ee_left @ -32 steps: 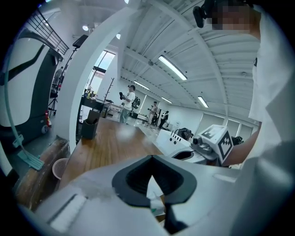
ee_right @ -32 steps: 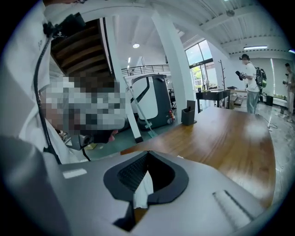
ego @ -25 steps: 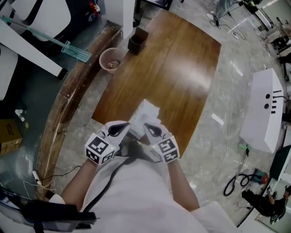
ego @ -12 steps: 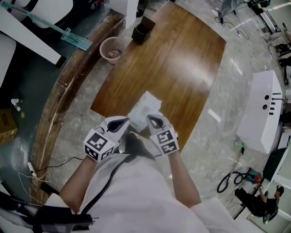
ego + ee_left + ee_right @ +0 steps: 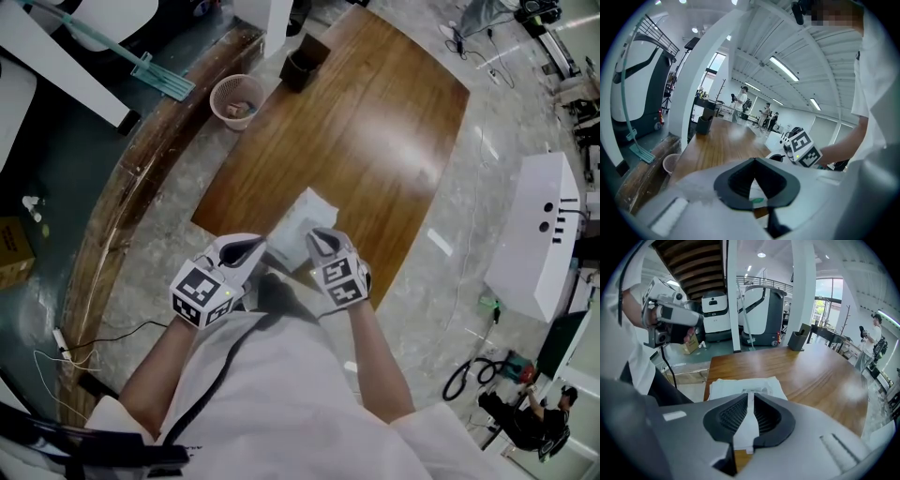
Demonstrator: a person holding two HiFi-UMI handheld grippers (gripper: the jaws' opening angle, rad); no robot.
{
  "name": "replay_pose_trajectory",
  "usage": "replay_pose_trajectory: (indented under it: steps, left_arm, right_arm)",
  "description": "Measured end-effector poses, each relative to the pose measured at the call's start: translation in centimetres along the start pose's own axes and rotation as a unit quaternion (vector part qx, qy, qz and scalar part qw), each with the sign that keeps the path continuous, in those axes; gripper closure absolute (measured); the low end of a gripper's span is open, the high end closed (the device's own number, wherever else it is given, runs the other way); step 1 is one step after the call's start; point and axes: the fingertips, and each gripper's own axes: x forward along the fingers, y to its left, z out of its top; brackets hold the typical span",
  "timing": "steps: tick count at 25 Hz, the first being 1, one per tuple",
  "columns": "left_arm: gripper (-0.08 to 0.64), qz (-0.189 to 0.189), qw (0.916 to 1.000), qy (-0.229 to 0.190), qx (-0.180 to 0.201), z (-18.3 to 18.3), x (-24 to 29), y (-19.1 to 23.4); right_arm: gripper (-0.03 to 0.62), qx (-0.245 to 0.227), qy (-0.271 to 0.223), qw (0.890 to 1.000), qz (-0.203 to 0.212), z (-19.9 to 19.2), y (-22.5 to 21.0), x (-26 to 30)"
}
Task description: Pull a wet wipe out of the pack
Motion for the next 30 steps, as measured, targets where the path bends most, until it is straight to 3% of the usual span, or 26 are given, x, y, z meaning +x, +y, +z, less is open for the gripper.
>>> replay_pose_trajectory:
  steps: [11, 23, 30]
  left_arm:
    - [0.554, -0.001, 1.0, 0.004, -0.002, -0.2, -0.5, 0.1]
    - [0.554, 0.001, 1.0, 0.007, 0.001, 0.2, -0.8, 1.3]
    - [0.554, 0.001, 1.0, 0.01, -0.001, -0.1, -0.9, 1.5]
  right_arm:
    - [0.468, 0.034, 0.029, 0.999, 0.01, -1.6, -0.6, 0.6]
    - [0.468, 0.074, 0.055, 0.995, 0.032, -2.4, -1.0, 1.9]
    - [0.476, 0.058, 0.074, 0.995, 0.041, -2.2, -0.7, 2.0]
